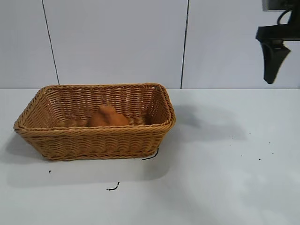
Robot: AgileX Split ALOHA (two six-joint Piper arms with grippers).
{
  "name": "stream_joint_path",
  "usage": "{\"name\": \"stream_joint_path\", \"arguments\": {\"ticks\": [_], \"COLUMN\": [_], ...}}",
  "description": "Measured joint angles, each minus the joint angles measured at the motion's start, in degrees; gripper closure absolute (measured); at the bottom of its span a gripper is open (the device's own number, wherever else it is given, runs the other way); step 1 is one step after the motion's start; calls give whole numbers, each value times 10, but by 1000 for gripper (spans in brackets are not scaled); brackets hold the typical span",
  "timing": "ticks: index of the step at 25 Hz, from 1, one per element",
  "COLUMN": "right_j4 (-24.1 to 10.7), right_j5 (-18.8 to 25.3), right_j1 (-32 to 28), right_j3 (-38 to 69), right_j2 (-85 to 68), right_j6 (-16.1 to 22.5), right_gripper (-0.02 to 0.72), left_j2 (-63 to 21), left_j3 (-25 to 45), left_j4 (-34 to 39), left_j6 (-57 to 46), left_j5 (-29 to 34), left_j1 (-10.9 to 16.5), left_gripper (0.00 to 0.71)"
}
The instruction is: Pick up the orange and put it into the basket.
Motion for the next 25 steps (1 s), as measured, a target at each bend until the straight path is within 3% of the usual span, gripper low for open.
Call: {"name": "stream_joint_path", "arguments": {"ticks": [5, 10, 15, 25], "right_j4": [1, 1, 8, 8], "right_j5": [-13, -70, -108, -109], "right_j1": [0, 0, 0, 0], "right_j3": [114, 242, 268, 269], "right_j2": [-153, -404, -564, -708], "right_j6": [-7, -10, -10, -10], "right_gripper": [69, 69, 69, 69], "left_j2": [0, 0, 0, 0], "left_j3": [0, 0, 0, 0], "left_j4": [0, 0, 0, 0], "left_j6": [0, 0, 0, 0], "left_j5": [0, 0, 0, 0], "left_j1": [0, 0, 0, 0], "left_gripper": [71, 71, 71, 71]}}
